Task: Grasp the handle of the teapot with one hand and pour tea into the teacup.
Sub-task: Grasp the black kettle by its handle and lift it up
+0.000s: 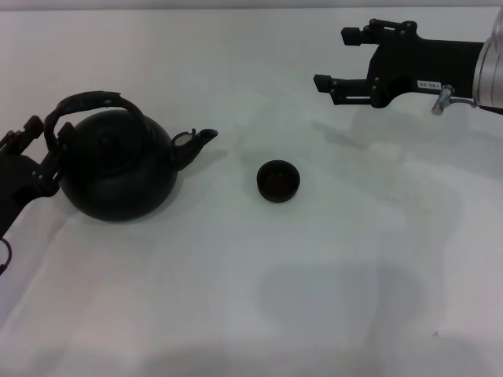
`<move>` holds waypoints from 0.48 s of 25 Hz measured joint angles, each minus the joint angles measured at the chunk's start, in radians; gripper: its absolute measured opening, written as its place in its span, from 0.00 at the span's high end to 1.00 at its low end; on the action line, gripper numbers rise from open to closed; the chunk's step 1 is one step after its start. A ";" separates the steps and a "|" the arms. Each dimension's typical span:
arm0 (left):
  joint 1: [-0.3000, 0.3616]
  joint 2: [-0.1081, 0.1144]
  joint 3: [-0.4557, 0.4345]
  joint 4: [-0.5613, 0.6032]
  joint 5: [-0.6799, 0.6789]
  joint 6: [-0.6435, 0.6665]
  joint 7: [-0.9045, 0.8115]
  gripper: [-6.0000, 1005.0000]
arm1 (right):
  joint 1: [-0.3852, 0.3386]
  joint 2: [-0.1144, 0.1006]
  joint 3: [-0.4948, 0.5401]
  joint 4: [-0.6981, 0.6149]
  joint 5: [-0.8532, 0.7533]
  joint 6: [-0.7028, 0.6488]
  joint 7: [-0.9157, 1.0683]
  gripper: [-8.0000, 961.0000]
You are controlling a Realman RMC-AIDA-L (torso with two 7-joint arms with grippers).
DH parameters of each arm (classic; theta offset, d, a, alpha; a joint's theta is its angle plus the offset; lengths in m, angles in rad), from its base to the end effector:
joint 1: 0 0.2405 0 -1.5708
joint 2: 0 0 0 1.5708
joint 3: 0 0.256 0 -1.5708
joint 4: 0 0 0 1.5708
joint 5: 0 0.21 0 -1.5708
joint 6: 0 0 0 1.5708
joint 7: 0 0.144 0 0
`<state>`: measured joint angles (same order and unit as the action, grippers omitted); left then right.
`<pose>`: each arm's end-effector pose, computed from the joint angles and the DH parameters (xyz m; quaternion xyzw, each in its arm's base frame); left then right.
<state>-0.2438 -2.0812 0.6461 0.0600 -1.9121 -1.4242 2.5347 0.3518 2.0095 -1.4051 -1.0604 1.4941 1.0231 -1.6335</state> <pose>-0.3598 0.2381 -0.0235 -0.7516 -0.3043 -0.3598 0.4616 0.2208 0.3590 -0.0039 -0.9496 0.1134 0.1530 0.2489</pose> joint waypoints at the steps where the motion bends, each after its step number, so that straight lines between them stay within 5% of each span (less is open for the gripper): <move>1: 0.002 0.000 0.001 0.000 0.000 0.000 0.000 0.48 | 0.000 0.000 0.000 0.000 0.000 0.000 0.000 0.12; 12: 0.002 0.001 0.007 -0.036 0.007 -0.007 -0.004 0.34 | 0.001 0.000 -0.003 0.000 -0.002 0.002 0.000 0.12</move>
<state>-0.2415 -2.0798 0.6536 0.0241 -1.9055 -1.4317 2.5305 0.3528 2.0095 -1.4081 -1.0600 1.4924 1.0252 -1.6335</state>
